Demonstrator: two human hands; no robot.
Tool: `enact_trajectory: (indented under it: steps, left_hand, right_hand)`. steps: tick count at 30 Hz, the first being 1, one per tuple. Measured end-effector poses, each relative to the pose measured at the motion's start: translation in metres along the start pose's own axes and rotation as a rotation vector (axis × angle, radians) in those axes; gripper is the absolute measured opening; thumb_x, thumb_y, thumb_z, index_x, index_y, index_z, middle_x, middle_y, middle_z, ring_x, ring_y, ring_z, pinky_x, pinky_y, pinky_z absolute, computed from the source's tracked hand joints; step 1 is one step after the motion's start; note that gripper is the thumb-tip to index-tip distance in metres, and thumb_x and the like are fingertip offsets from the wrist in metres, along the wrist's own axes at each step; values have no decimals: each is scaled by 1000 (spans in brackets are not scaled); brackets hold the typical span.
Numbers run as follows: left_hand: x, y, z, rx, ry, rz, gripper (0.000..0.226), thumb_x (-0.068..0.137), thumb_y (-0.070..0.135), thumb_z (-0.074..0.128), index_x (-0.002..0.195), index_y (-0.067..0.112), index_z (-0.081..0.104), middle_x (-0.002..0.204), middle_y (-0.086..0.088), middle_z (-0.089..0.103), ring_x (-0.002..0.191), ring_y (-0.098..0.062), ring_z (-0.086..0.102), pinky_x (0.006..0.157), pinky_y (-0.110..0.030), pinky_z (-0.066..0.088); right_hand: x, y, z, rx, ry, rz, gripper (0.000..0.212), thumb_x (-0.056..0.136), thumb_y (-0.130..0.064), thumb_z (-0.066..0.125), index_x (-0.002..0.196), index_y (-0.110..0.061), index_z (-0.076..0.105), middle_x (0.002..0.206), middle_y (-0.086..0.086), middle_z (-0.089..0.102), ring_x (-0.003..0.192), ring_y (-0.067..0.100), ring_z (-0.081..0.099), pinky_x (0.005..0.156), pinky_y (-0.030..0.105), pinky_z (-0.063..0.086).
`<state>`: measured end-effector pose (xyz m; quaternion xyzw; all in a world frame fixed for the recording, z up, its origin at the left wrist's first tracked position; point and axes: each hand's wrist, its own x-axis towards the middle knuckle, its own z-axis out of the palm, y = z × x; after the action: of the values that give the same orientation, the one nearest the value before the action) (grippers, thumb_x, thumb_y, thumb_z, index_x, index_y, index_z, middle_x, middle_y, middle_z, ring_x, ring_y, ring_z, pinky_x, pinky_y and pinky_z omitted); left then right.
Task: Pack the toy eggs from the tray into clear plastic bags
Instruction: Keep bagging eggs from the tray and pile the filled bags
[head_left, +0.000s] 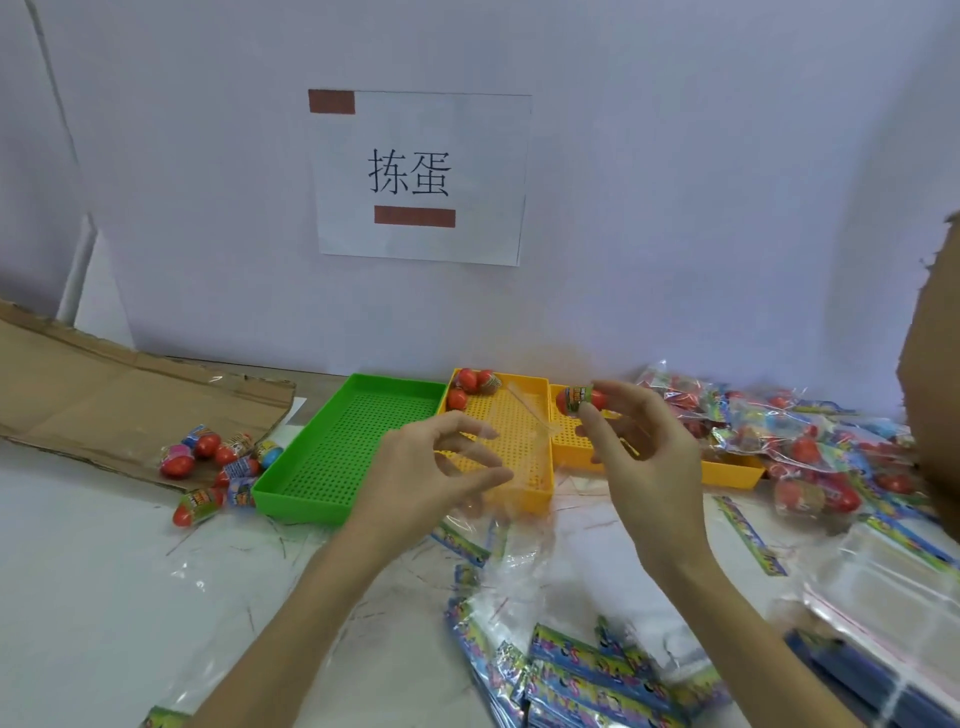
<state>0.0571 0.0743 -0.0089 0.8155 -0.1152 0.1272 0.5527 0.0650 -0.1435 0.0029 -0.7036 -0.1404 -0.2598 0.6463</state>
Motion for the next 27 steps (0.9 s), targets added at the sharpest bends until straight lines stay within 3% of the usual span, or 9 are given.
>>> enact_trajectory:
  steps: [4,10,13,17,19,23,27]
  left_hand:
    - [-4,2,5,10,-27,97,42,74,33,93,111,27,73,93,11,81,65,-17,77,63,-29,63]
    - [-6,5,8,-16,-13,211,34,78,40,88,108,34,74,92,12,79,60,-3,66,62,-20,55]
    - [-6,4,9,27,-20,226,29,81,40,87,107,32,76,88,10,75,64,-12,66,63,-24,53]
    - [-6,5,11,67,-27,254,27,84,41,86,106,32,75,84,15,73,61,-4,60,63,-16,47]
    - [-7,6,11,78,-20,271,28,84,43,84,108,31,76,86,16,73,62,-3,58,63,-13,44]
    - [-7,6,10,125,15,279,32,84,51,79,109,31,75,85,13,72,59,-5,54,59,-13,41]
    - [-7,3,11,144,-21,261,24,86,35,85,105,24,74,78,10,67,61,-11,59,59,-15,44]
  right_hand:
    - [-3,-12,3,-31,-116,-101,22,91,-22,78,110,-26,69,105,-11,76,100,13,74,78,25,60]
    - [-10,-12,9,-177,-317,-138,31,89,-21,80,115,-26,63,106,-21,70,86,6,75,67,26,60]
    - [-11,-10,10,-227,-367,-146,24,90,-21,79,108,-23,64,101,-20,72,87,5,74,65,26,58]
    - [-11,-7,9,-219,-382,-144,9,99,-24,69,107,-24,72,97,-16,75,90,10,73,65,34,59]
    - [-12,-6,11,-205,-405,-120,17,104,-27,59,105,-26,76,99,-15,72,88,13,69,64,32,56]
    - [-16,-2,17,-207,-460,-35,30,104,-38,52,107,-28,80,110,-12,63,103,12,62,76,23,52]
    - [-26,-6,21,-114,-590,132,43,102,-54,42,113,-35,79,120,-5,52,117,1,52,95,12,44]
